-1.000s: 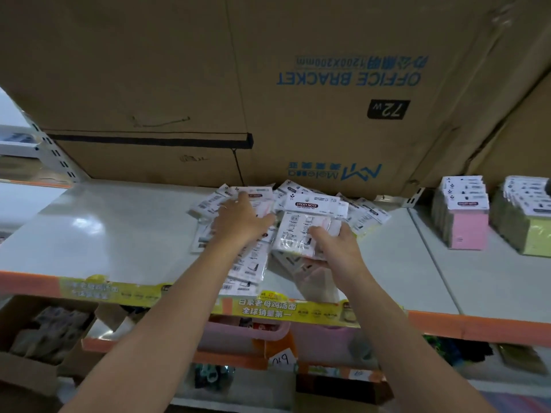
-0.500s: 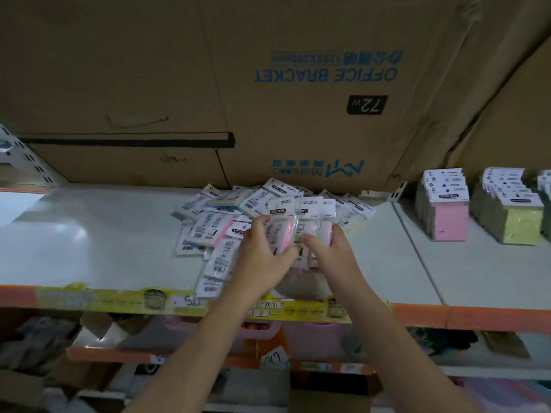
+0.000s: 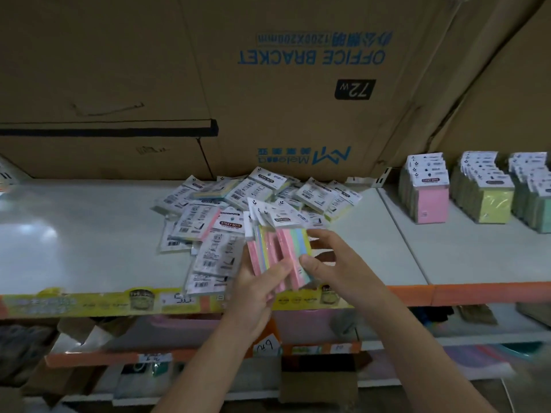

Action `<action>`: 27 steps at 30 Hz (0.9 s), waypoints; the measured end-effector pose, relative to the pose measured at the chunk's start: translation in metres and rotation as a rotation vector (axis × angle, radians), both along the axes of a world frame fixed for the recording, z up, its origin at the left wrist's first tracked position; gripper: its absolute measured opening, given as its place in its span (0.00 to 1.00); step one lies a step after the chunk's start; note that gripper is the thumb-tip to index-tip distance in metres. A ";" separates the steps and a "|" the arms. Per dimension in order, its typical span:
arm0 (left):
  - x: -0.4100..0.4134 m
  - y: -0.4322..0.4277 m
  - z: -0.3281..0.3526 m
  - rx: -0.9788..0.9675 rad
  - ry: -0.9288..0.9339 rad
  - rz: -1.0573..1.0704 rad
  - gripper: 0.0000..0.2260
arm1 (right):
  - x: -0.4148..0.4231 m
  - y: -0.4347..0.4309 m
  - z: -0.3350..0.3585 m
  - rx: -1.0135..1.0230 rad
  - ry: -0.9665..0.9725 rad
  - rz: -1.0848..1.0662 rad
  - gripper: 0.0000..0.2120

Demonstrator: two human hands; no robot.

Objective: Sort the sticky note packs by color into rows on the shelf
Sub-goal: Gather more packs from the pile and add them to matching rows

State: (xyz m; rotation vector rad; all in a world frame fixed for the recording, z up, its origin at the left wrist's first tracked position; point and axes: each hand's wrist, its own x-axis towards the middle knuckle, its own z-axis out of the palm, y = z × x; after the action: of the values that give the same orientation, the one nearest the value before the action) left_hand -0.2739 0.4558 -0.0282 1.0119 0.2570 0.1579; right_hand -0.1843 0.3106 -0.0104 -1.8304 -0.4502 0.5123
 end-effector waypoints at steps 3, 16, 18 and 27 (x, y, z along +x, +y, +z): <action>-0.004 -0.003 -0.006 -0.059 0.005 -0.036 0.14 | -0.009 -0.009 -0.003 0.028 0.093 -0.067 0.18; 0.017 -0.081 -0.013 -0.232 0.205 -0.368 0.32 | -0.021 -0.123 -0.018 0.303 0.253 -0.465 0.20; 0.023 -0.113 -0.015 -0.293 0.235 -0.333 0.29 | -0.018 -0.151 -0.019 0.347 0.286 -0.487 0.18; 0.056 -0.321 -0.013 -0.297 0.278 -0.321 0.21 | 0.002 -0.350 -0.021 0.282 0.245 -0.599 0.10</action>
State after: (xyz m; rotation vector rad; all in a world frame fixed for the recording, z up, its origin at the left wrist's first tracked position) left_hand -0.2176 0.1353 -0.0412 0.7642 0.3550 -0.3073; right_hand -0.1827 -0.0397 -0.0315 -1.5063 0.1896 0.2349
